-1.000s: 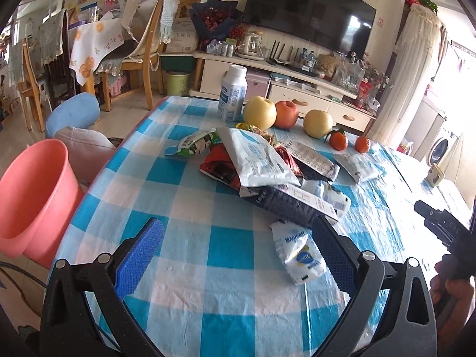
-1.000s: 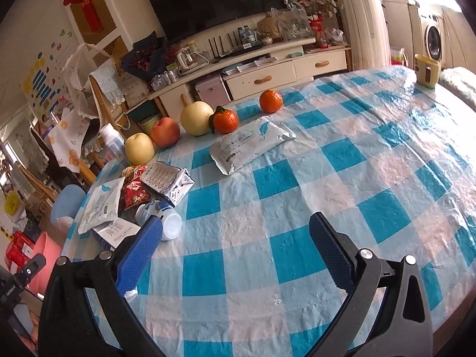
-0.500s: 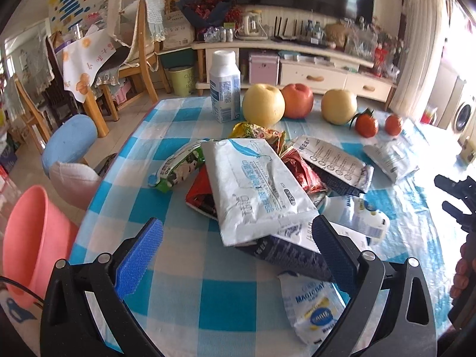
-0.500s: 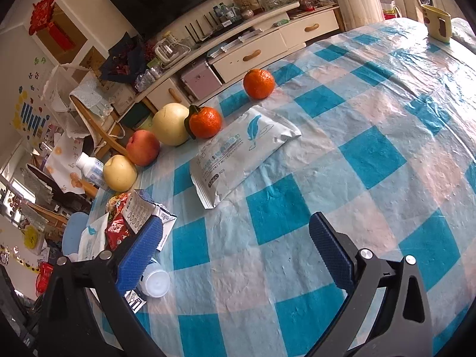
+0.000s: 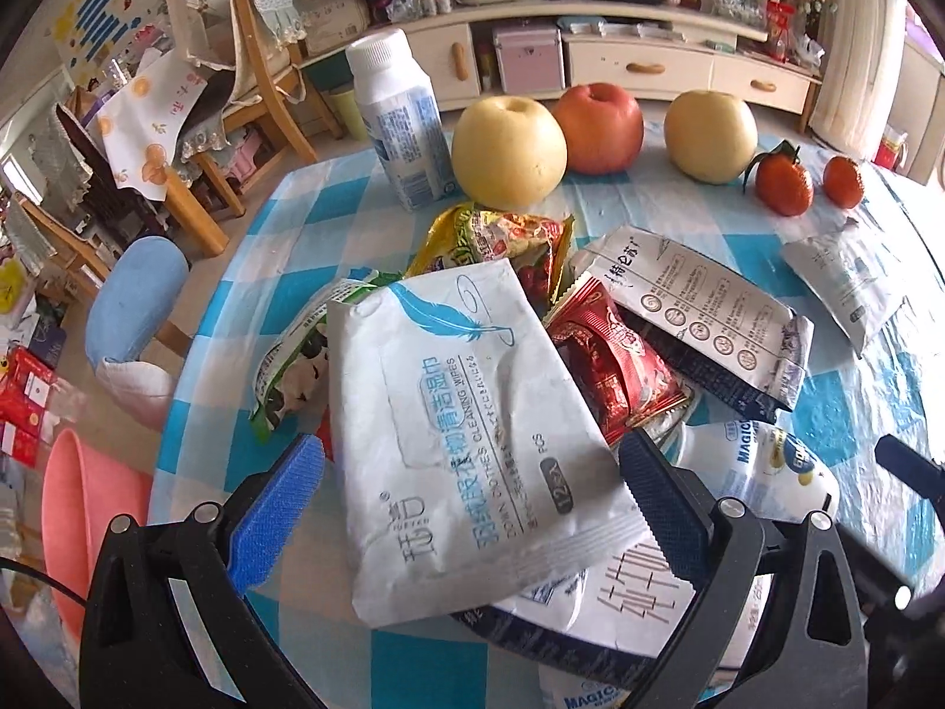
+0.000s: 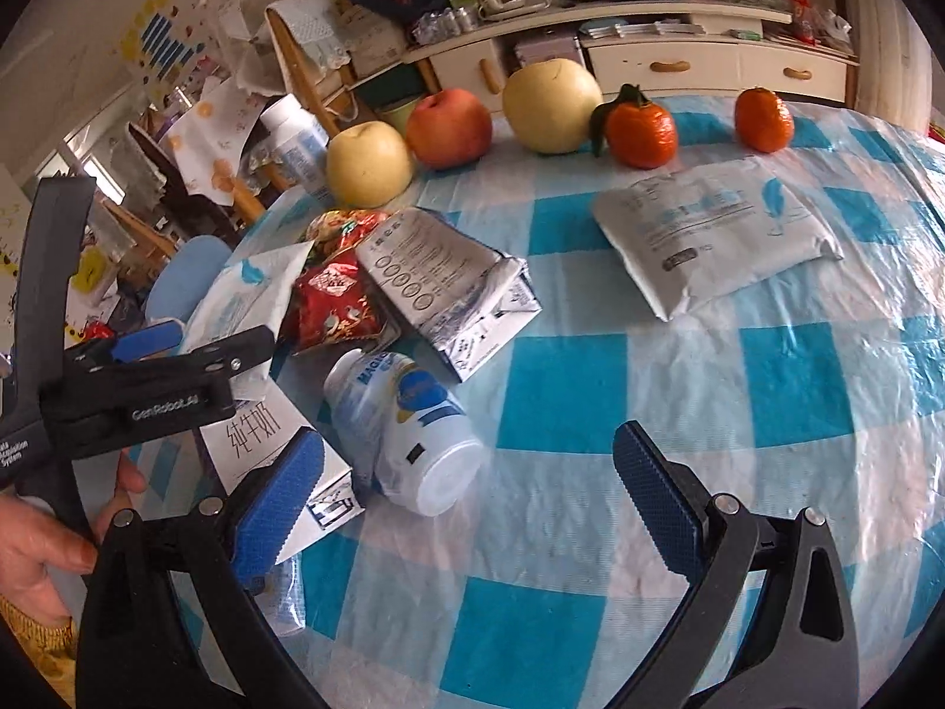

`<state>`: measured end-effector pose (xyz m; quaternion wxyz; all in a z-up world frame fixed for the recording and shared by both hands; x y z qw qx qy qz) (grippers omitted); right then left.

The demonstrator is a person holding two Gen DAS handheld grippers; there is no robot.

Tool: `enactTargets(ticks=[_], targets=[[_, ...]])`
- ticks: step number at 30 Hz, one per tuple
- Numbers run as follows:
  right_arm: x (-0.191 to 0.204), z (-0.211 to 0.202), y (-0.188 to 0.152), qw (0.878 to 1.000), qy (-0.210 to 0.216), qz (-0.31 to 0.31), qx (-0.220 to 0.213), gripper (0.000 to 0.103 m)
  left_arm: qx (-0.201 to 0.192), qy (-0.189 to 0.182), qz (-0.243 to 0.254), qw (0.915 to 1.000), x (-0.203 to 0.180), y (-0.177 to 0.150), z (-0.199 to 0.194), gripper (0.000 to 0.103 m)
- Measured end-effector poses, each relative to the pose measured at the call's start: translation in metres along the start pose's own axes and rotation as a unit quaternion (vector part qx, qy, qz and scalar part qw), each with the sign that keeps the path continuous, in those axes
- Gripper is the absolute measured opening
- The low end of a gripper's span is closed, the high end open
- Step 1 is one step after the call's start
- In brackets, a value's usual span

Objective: Collect trash
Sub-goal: 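Grasp the white wipes packet with the left tool while the right tool grasps the white MAGIC DAY bottle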

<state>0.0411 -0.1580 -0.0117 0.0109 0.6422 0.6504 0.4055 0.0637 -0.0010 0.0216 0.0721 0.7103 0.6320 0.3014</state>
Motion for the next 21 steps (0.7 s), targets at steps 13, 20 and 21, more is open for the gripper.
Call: enactTargets(ticks=[13, 20, 21], targets=[[0.012, 0.021, -0.001, 0.999, 0.017, -0.03, 0.026, 0.08, 0.055, 0.014, -0.006, 0.9984, 0.003, 0.002, 0.038, 0.099], [0.016, 0.021, 0.0, 0.998, 0.037, -0.031, 0.029, 0.066, 0.041, -0.005, -0.019, 0.999, 0.009, -0.004, 0.038, 0.094], [0.016, 0.021, -0.001, 0.998, 0.041, -0.032, 0.029, 0.064, 0.038, -0.009, -0.019, 0.9991, 0.009, -0.005, 0.037, 0.094]])
Point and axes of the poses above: each gripper's, at about its wrist camera, not at the fingertips, and z roughly the way its jaws point, x to its left, y to its top, the point moved 4 cm from there along z, roughly the way its jaws point, and after that the axes turned 11 degrees about y, right-handed, at the moved point
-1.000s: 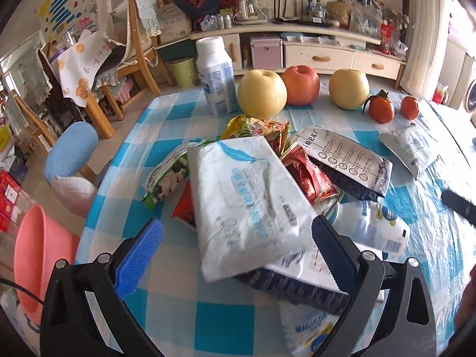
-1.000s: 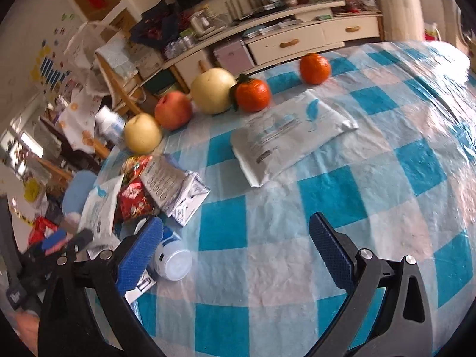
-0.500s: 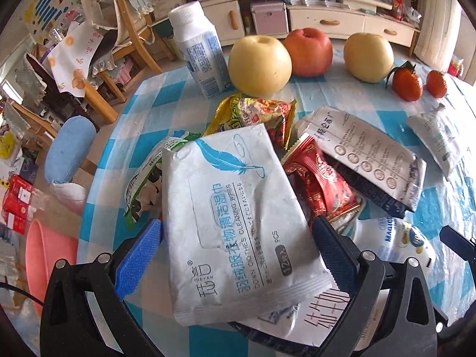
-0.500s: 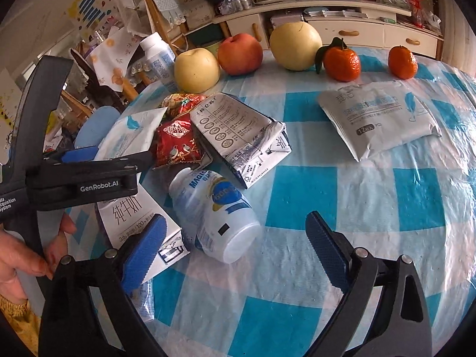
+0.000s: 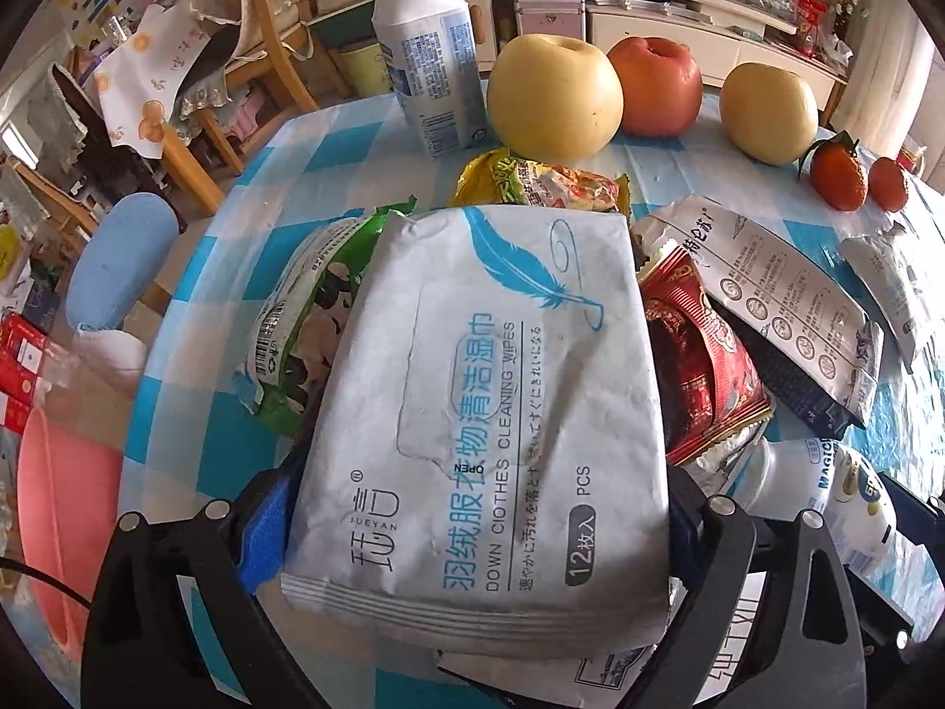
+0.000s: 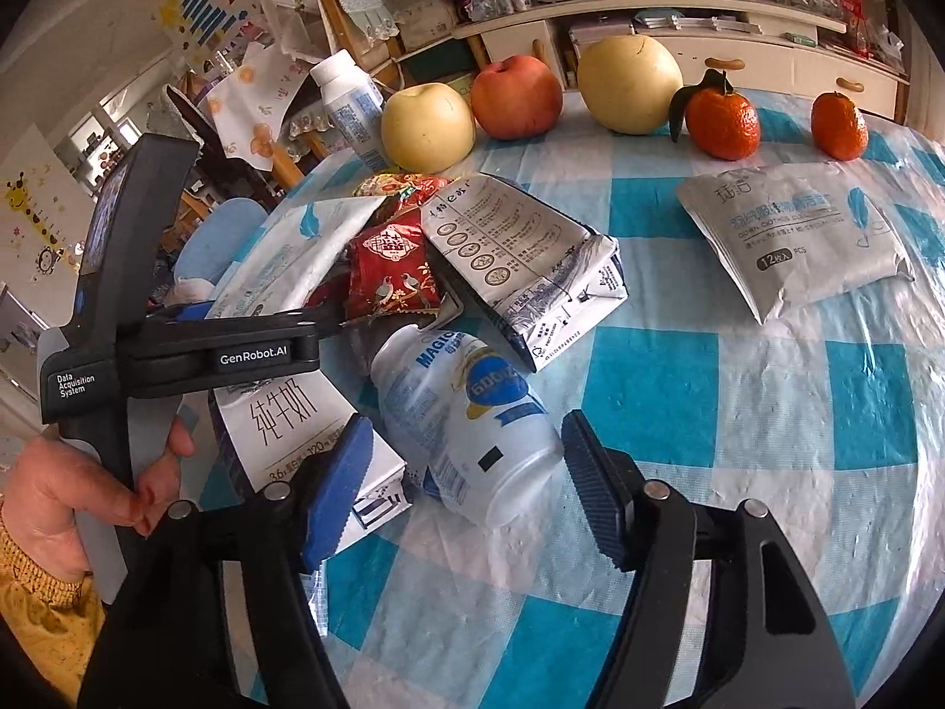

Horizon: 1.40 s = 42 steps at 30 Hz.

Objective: Collect trash
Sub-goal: 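Grasp the white wipes packet with the left tool while the right tool grasps the white MAGIC DAY bottle, then carry both items to the pink bucket and open both tools to drop them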

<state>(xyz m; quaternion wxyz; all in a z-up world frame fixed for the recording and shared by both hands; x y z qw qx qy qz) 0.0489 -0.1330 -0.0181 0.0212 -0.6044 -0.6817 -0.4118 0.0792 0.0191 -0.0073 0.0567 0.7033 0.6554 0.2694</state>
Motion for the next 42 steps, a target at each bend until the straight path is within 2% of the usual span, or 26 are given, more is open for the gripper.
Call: enactTargets(ticks=[5, 7, 9, 14, 23, 32, 42], targets=[[0.001, 0.0, -0.002, 1.0, 0.014, 0.002, 0.002, 0.057, -0.015, -0.015, -0.006, 0.9998, 0.004, -0.005, -0.009, 0.093], [0.002, -0.001, -0.002, 1.0, 0.014, 0.0, 0.003, 0.051, -0.02, -0.023, -0.01, 0.9995, 0.008, -0.007, -0.012, 0.092], [0.002, 0.0, -0.003, 1.0, 0.013, -0.002, 0.005, 0.04, -0.031, -0.029, -0.012, 0.999, 0.013, -0.013, -0.018, 0.092], [0.005, -0.002, -0.005, 1.0, 0.003, -0.014, 0.007, 0.04, -0.052, -0.047, -0.028, 0.9972, 0.029, -0.027, -0.036, 0.092], [0.009, -0.012, -0.013, 0.999, -0.031, -0.029, -0.01, 0.039, -0.103, -0.043, -0.045, 0.9928, 0.055, -0.049, -0.066, 0.092], [0.009, -0.043, -0.021, 0.996, -0.069, -0.029, -0.057, 0.039, -0.147, -0.045, -0.056, 0.9866, 0.082, -0.073, -0.087, 0.092], [0.041, -0.081, -0.015, 0.986, -0.094, -0.043, -0.128, 0.039, -0.174, -0.038, -0.086, 0.9802, 0.128, -0.077, -0.098, 0.092]])
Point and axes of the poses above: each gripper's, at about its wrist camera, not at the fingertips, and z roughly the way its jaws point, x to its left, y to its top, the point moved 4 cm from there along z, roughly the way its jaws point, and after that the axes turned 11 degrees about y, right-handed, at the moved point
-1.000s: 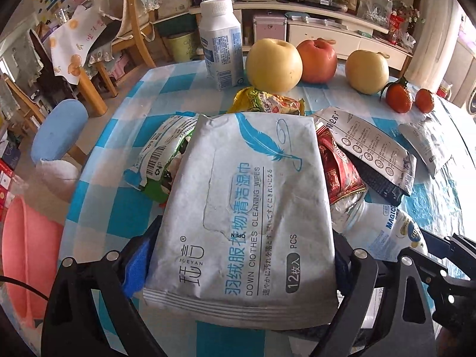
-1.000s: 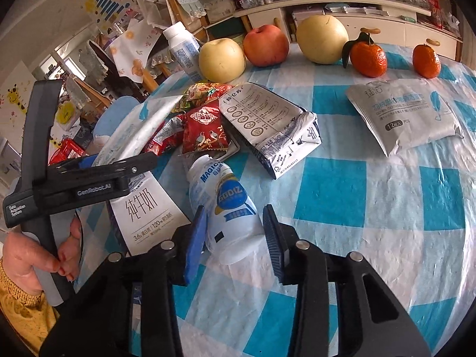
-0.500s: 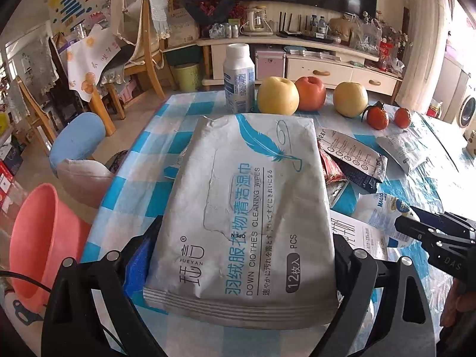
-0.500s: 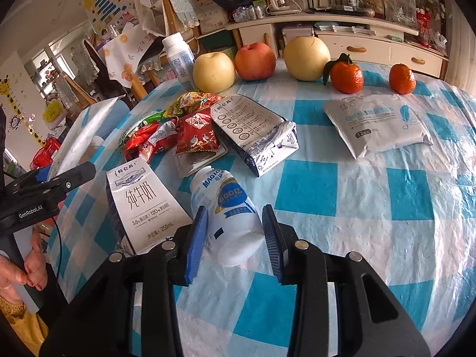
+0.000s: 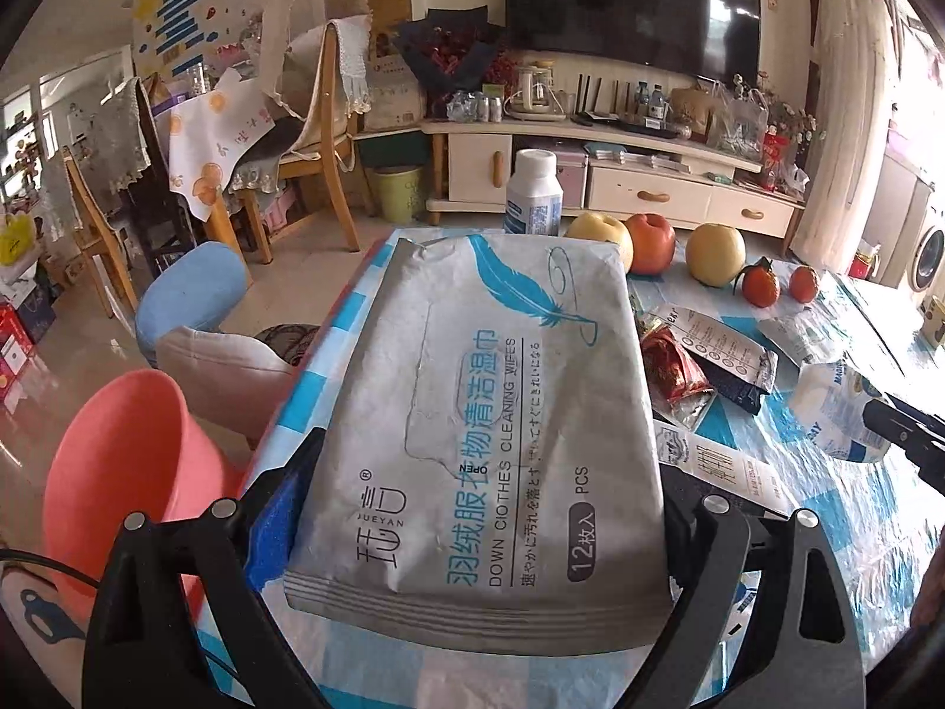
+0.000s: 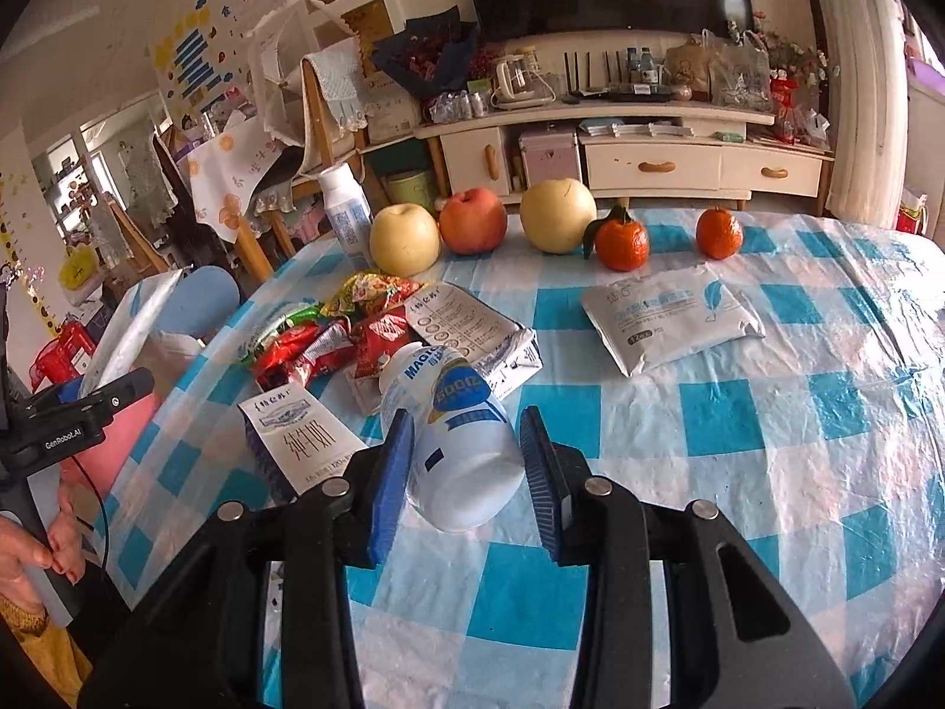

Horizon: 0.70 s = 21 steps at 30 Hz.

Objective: Collect trash
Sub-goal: 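Carry both items to the pink bucket and open both tools to drop them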

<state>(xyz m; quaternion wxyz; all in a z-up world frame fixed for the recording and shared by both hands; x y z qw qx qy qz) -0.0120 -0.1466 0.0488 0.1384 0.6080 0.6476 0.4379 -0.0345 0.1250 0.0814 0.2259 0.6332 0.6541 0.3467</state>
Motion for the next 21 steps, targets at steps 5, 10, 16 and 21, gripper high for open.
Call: enactTargets(ticks=[5, 10, 16, 21], targets=[[0.027, -0.013, 0.011, 1.0, 0.001, -0.011, -0.026, 0.039, -0.008, 0.015, -0.03, 0.9994, 0.034, 0.008, 0.0, 0.092], [0.079, -0.001, 0.024, 0.998, 0.037, -0.036, -0.028, 0.039, -0.016, 0.044, -0.07, 0.9964, 0.078, 0.014, -0.002, 0.092], [0.182, 0.048, 0.034, 0.988, 0.12, -0.094, 0.002, 0.039, -0.012, 0.099, -0.142, 0.9848, 0.158, 0.014, 0.007, 0.092], [0.277, 0.096, 0.031, 0.97, 0.181, -0.159, 0.037, 0.039, 0.014, 0.143, -0.198, 0.9696, 0.228, -0.001, 0.027, 0.092]])
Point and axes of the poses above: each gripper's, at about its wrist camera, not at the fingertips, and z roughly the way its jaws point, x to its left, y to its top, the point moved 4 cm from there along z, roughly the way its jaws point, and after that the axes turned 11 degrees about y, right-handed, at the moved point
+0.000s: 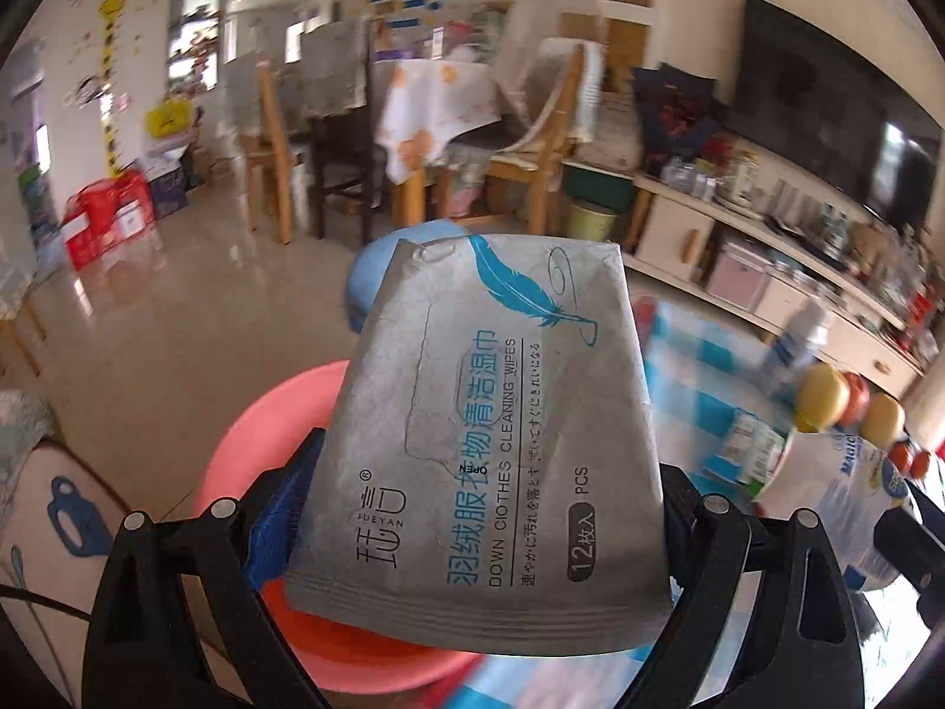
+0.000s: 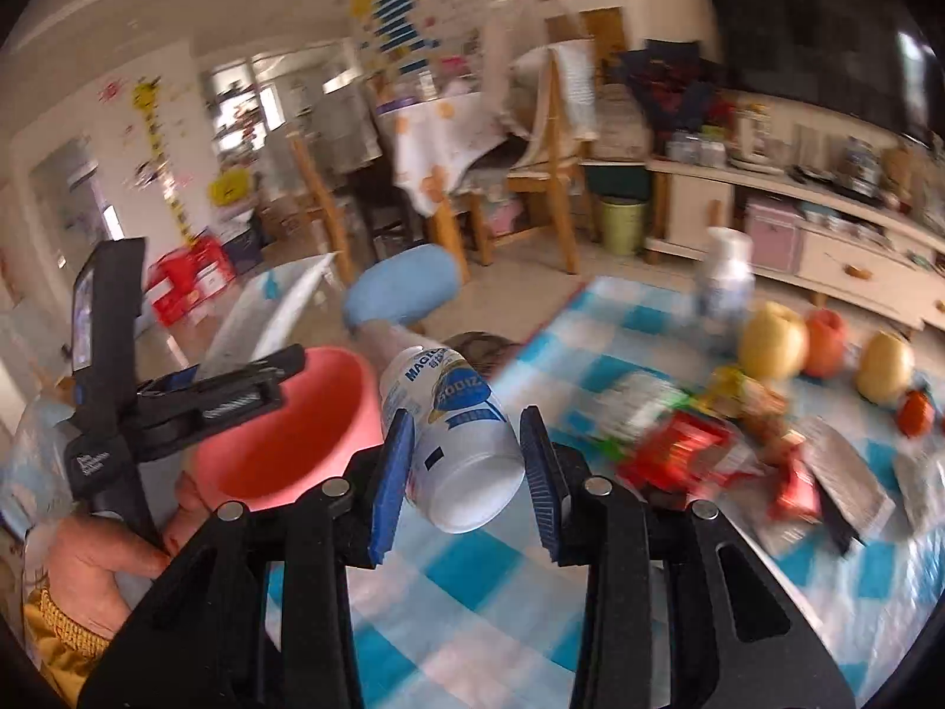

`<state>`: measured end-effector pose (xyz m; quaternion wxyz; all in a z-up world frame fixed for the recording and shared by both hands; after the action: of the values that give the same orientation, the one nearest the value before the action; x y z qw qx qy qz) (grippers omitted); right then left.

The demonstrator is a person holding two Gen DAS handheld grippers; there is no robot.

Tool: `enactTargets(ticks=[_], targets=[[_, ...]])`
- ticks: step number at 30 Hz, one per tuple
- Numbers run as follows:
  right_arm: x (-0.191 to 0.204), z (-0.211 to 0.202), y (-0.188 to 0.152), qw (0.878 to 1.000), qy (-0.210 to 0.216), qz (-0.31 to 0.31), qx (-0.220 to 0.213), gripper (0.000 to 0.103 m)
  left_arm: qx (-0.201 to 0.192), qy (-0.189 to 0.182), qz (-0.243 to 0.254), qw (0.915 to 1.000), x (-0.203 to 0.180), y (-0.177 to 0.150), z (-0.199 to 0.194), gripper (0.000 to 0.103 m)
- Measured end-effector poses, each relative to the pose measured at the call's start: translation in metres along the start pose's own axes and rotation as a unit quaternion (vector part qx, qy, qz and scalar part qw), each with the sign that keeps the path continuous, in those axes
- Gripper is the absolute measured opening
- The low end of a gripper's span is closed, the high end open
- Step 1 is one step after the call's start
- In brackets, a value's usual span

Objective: Collect trash
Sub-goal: 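Carry both items to the pink bucket and open both tools to drop them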

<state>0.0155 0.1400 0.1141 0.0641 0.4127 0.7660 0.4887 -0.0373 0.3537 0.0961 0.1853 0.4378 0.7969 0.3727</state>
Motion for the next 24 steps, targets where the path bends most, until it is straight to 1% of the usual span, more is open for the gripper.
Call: enactTargets(ticks=[3, 5, 8, 12, 13, 14, 16, 17, 18, 20, 21, 24], targets=[[0.035, 0.044, 0.01, 0.999, 0.028, -0.023, 0.02, 0.039, 0.019, 0.01, -0.033, 0.9992, 0.027, 0.006, 0.022, 0.092], [0.051, 0.071, 0.014, 0.998, 0.042, -0.031, 0.034, 0.039, 0.028, 0.014, -0.049, 0.9983, 0.04, 0.007, 0.032, 0.092], [0.066, 0.105, 0.013, 0.996, 0.051, -0.039, 0.055, 0.039, 0.039, 0.021, -0.068, 0.9967, 0.053, 0.008, 0.046, 0.092], [0.078, 0.143, 0.006, 0.994, 0.063, -0.031, 0.089, 0.039, 0.048, 0.037, -0.075, 0.9953, 0.063, 0.008, 0.06, 0.094], [0.079, 0.147, 0.003, 0.993, 0.063, -0.028, 0.091, 0.041, 0.053, 0.041, -0.075, 0.9949, 0.063, 0.008, 0.064, 0.094], [0.079, 0.15, 0.002, 0.993, 0.059, -0.024, 0.096, 0.046, 0.059, 0.045, -0.076, 0.9943, 0.064, 0.008, 0.07, 0.094], [0.079, 0.149, -0.002, 0.994, 0.053, -0.013, 0.093, 0.056, 0.062, 0.048, -0.08, 0.9937, 0.067, 0.005, 0.07, 0.094], [0.077, 0.145, -0.003, 0.995, 0.047, -0.008, 0.089, 0.066, 0.06, 0.05, -0.084, 0.9934, 0.067, 0.005, 0.069, 0.094], [0.076, 0.141, -0.004, 0.995, 0.042, -0.004, 0.085, 0.071, 0.053, 0.049, -0.09, 0.9933, 0.069, 0.006, 0.068, 0.094], [0.072, 0.127, -0.008, 0.996, 0.035, -0.003, 0.08, 0.073, 0.035, 0.048, -0.097, 0.9935, 0.069, 0.005, 0.062, 0.094], [0.07, 0.12, -0.008, 0.997, 0.026, -0.007, 0.077, 0.077, 0.019, 0.047, -0.101, 0.9936, 0.067, 0.005, 0.057, 0.094], [0.063, 0.099, -0.013, 0.997, 0.0, -0.026, 0.067, 0.083, -0.027, 0.036, -0.108, 0.9931, 0.062, 0.006, 0.043, 0.095]])
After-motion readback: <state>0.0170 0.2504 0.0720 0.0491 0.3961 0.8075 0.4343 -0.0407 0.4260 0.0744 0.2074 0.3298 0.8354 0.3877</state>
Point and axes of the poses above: each gripper's, at about its wrist camera, not at the fingertips, and z roughly the way its jaws point, x to its left, y to its top, the point moved 4 cm from there along z, roughly the way its jaws point, and after that the axes turned 11 degrees about y, right-handed, at the moved point
